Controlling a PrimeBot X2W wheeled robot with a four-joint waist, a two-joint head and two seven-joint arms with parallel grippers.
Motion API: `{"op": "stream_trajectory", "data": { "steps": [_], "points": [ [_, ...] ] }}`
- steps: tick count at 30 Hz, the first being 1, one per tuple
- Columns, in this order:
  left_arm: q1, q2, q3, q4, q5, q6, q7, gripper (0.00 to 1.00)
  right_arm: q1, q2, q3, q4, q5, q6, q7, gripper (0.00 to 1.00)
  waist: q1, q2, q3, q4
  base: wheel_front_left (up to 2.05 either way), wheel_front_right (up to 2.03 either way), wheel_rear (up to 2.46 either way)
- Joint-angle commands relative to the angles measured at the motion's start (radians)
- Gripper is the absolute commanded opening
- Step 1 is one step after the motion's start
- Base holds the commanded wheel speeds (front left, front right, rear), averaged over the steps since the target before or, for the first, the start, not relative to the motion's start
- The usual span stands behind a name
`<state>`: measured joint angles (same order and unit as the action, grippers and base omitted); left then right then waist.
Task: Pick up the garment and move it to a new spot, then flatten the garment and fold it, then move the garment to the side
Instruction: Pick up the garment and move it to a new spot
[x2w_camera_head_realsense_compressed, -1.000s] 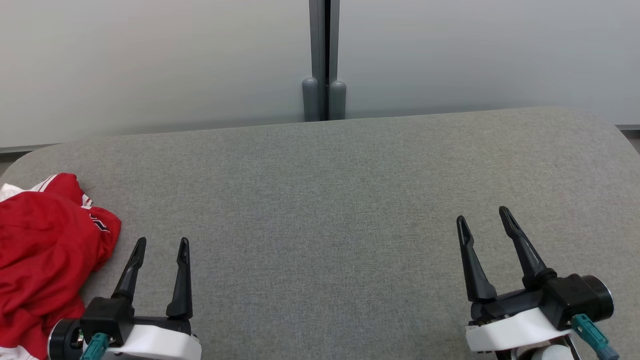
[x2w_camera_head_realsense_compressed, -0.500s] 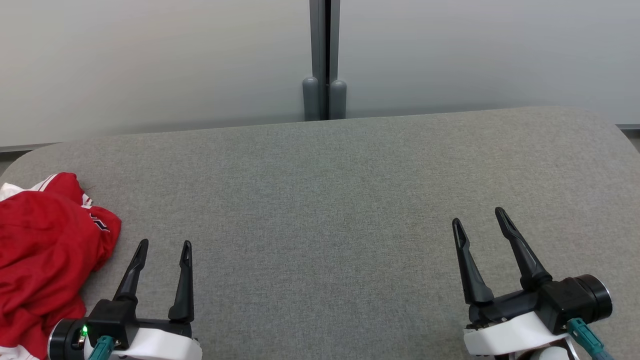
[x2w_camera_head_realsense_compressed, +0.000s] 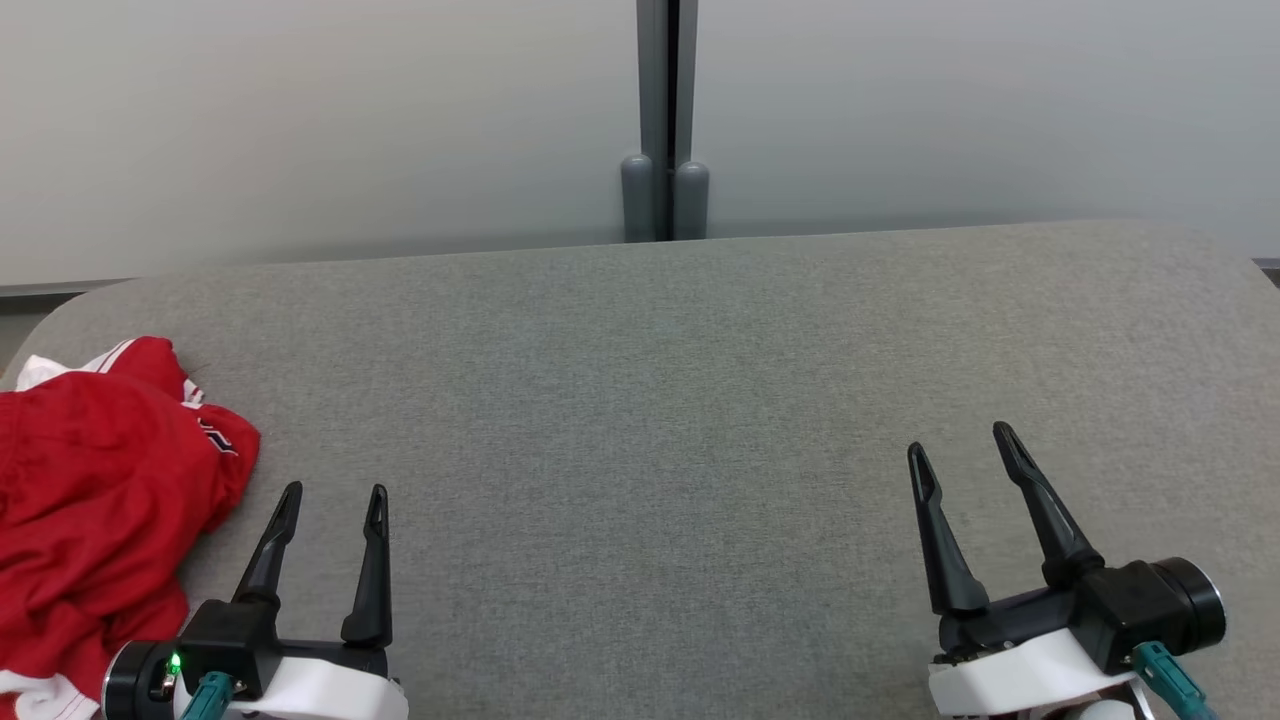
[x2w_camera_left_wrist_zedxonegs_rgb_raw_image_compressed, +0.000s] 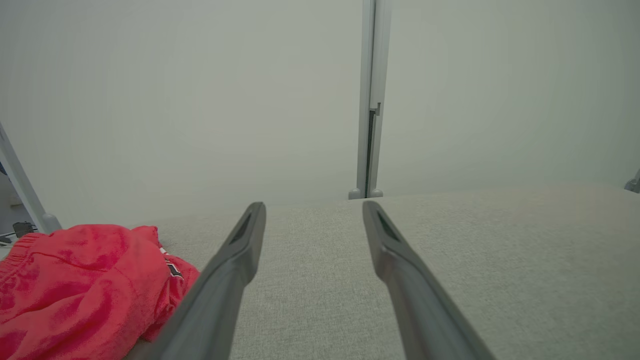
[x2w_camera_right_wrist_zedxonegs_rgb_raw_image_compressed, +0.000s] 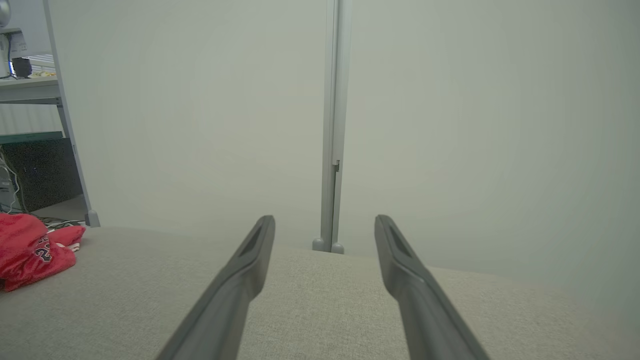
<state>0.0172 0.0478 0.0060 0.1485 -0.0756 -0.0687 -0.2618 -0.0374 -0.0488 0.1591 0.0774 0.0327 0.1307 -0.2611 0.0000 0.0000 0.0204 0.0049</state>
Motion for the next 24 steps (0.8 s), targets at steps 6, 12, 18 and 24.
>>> {"op": "stream_trajectory", "data": {
  "steps": [6, 12, 18, 24],
  "points": [
    [0.006, 0.005, -0.010, 0.006, -0.015, 0.015, -0.003, 1.00, 0.029, -0.003, 0.017, 0.008, -0.009, 0.000, -0.006, 1.00, 0.0000, 0.0000, -0.005, 0.122, 0.00, 0.00, 0.00],
    [0.024, 0.004, -0.005, 0.006, -0.023, 0.028, -0.003, 1.00, 0.039, -0.003, 0.029, 0.018, -0.010, 0.000, -0.006, 1.00, 0.0000, 0.0000, -0.014, 0.261, 0.00, 0.00, 0.00],
    [0.043, 0.004, 0.022, 0.002, -0.037, 0.037, -0.003, 1.00, 0.043, -0.003, 0.037, 0.022, -0.011, 0.000, -0.006, 1.00, 0.0000, 0.0000, -0.014, 0.360, 0.00, 0.00, 0.00],
    [0.047, 0.004, 0.043, -0.006, -0.069, 0.039, -0.003, 1.00, 0.042, -0.003, 0.044, 0.023, -0.008, 0.000, -0.006, 1.00, 0.0000, 0.0000, -0.002, 0.438, 0.00, 0.00, 0.00]
  ]
}}
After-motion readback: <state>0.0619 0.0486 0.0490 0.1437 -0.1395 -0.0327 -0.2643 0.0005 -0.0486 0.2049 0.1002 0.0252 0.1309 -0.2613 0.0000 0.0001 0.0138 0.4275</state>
